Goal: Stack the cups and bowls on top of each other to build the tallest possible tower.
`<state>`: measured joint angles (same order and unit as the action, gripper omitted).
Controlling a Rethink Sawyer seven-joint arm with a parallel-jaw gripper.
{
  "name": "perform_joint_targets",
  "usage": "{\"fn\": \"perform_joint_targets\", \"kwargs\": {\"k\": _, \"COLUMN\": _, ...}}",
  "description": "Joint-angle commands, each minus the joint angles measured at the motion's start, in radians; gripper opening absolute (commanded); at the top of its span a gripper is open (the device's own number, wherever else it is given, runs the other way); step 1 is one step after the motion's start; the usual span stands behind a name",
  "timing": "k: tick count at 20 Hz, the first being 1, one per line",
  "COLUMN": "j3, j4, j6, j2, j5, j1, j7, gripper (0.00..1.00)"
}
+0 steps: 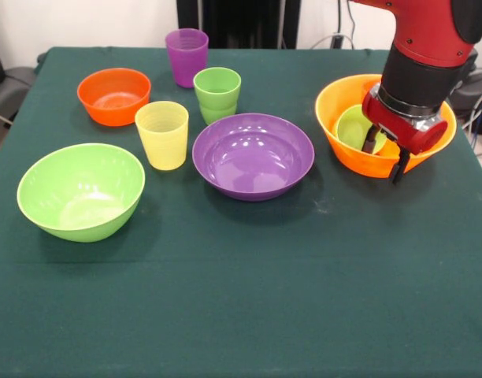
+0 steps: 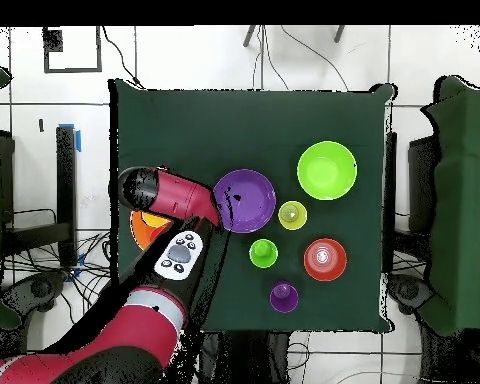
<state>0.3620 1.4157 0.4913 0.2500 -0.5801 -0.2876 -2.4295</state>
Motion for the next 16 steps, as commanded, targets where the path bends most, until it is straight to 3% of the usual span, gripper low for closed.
{"fn": "perform_joint_targets", "kwargs": {"k": 1, "j3": -0.092, "j4": -0.029, "j6": -0.003, "j2": -0.053, "j5": -0.006, "j1": 0.001, "j7": -0.169, "gripper": 1.00}}
{"fn": "perform_joint_targets", "kwargs": {"k": 16, "j3": -0.110, "j4": -0.048, "j6": -0.031, "j2": -0.086, "j5": -0.007, "j1": 0.018, "j7": -0.151, "gripper": 1.00}}
